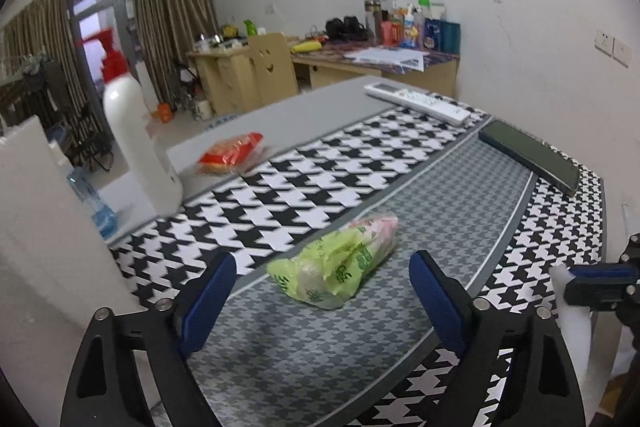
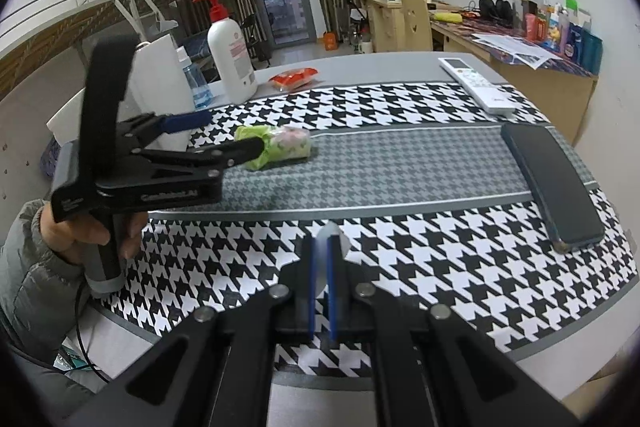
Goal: Organize soft objects
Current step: 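Lower the left tool over the green packet and close on it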
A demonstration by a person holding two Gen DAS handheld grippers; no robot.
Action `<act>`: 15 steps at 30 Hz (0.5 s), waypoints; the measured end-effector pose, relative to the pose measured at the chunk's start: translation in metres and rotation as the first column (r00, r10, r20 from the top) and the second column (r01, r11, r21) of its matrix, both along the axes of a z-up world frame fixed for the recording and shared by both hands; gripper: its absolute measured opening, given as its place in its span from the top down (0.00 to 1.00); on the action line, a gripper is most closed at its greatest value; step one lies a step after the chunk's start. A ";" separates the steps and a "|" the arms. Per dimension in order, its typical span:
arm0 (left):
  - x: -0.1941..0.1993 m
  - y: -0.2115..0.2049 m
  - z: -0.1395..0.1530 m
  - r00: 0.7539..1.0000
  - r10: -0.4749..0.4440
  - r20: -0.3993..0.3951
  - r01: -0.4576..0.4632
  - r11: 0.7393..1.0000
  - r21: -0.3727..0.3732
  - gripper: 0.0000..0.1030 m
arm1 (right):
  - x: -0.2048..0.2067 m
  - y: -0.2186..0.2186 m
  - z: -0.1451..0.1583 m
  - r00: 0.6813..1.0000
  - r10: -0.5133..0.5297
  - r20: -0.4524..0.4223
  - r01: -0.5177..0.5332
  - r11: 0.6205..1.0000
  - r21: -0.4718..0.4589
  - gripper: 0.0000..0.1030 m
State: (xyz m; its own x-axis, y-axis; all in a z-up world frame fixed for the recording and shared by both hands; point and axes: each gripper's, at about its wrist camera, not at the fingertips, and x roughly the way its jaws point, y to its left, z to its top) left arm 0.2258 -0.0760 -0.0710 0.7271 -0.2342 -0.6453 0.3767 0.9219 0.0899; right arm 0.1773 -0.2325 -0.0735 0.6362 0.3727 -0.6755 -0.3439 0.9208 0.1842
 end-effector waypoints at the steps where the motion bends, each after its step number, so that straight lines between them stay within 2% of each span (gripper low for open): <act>1: 0.002 0.000 -0.002 1.000 0.004 -0.008 -0.004 1.000 0.002 0.17 | -0.001 -0.002 0.000 1.000 -0.003 0.001 0.003 1.000 0.003 0.93; 6: 0.005 -0.004 -0.004 0.999 -0.009 -0.034 0.009 1.000 -0.001 0.22 | -0.004 -0.006 0.001 1.000 -0.016 0.002 0.016 1.000 0.013 0.93; 11: 0.012 -0.012 -0.010 0.997 -0.025 -0.075 0.027 0.999 0.030 0.29 | -0.006 -0.013 0.004 1.000 -0.024 0.007 0.024 0.999 0.029 0.93; 15: 0.016 -0.018 -0.015 0.994 -0.036 -0.102 0.041 0.998 0.051 0.41 | -0.008 -0.016 0.004 0.999 -0.033 0.007 0.032 0.999 0.036 0.93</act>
State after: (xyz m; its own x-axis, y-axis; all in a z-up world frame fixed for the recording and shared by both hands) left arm 0.2414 -0.0937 -0.0855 0.6484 -0.2244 -0.7275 0.4213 0.9017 0.0973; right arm 0.1695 -0.2488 -0.0699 0.6536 0.3753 -0.6572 -0.3154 0.9244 0.2143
